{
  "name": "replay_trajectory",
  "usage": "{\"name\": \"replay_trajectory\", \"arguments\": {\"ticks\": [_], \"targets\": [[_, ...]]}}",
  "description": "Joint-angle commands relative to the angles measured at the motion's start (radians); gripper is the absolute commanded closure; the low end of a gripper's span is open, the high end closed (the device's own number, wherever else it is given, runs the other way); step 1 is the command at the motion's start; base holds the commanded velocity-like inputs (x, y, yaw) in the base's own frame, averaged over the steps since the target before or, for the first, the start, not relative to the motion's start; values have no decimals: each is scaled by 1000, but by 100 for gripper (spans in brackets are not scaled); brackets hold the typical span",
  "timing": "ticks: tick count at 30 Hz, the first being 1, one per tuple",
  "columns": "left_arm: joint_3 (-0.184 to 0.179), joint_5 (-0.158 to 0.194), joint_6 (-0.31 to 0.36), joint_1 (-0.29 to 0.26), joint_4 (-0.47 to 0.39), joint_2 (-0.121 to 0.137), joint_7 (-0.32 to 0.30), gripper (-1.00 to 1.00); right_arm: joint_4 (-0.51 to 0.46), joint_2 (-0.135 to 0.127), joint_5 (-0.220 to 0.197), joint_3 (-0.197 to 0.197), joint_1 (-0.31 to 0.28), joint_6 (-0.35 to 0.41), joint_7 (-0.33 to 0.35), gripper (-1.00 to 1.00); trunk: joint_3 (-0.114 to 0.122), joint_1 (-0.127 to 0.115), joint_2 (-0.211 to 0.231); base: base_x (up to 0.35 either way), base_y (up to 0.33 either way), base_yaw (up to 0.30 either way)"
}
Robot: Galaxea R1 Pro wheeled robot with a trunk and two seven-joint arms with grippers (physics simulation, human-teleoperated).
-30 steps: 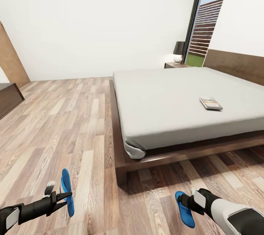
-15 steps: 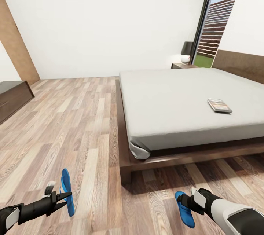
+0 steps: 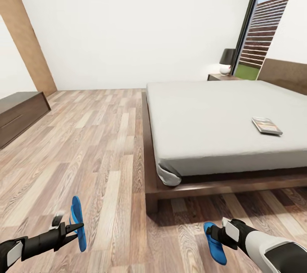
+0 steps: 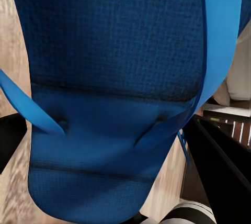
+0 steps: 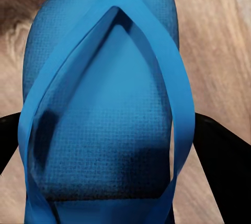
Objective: In the bedroom, move the book from the bed onto either nightstand, and place the two sandals side by side next to the bed.
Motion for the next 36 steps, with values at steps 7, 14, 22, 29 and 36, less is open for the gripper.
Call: {"name": "replay_trajectory", "arguments": {"ticks": [7,14,22,29,36], "targets": [[7,-5,9,-1,0,0,-1,100,1,0,-11,8,-1,3,0,100,-1,0,0,0,0,130],[7,-5,9,-1,0,0,-1,100,1,0,-11,9,-1,3,0,100,-1,0,0,0,0,130],[7,-5,9,-1,0,-1,-1,100,1,0,-11,9,-1,3,0,100,-1,0,0,0,-43,130],[7,-5,9,-1,0,-1,-1,100,1,0,-11,8,-1,3,0,100,-1,0,0,0,-78,130],[7,-5,9,-1,0,-2,-1,100,1,0,-11,8,-1,3,1,100,-1,0,0,0,-80,127]]}}
